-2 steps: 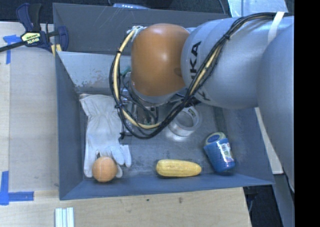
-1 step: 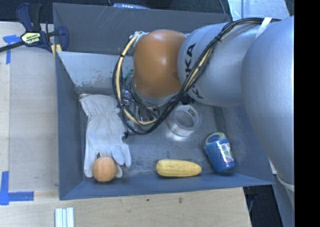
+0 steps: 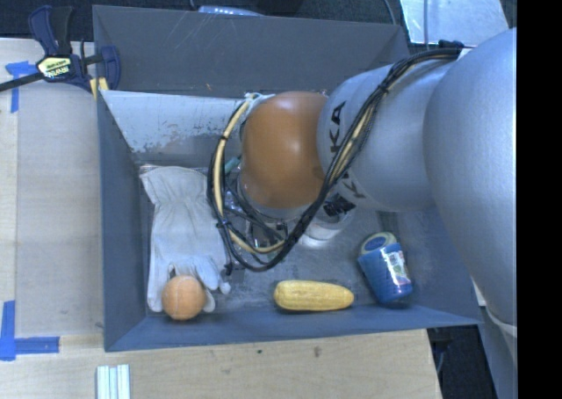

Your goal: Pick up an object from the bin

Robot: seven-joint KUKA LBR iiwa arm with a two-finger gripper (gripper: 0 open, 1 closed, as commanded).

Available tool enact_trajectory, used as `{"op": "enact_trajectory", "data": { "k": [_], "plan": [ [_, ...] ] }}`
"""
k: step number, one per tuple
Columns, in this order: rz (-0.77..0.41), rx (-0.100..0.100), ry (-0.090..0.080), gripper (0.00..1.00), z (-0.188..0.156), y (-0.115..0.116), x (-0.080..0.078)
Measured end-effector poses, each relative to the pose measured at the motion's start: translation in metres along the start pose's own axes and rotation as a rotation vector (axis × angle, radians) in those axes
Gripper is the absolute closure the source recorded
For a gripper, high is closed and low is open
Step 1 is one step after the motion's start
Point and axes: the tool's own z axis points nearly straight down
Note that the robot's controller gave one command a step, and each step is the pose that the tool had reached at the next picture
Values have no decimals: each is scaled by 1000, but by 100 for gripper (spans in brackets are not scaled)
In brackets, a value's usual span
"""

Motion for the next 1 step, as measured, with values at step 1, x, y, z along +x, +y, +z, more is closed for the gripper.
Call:
{"op": "enact_trajectory", "data": {
  "k": [1],
  "plan": [
    [53,1,-4,0,1,2,13]
  ]
}}
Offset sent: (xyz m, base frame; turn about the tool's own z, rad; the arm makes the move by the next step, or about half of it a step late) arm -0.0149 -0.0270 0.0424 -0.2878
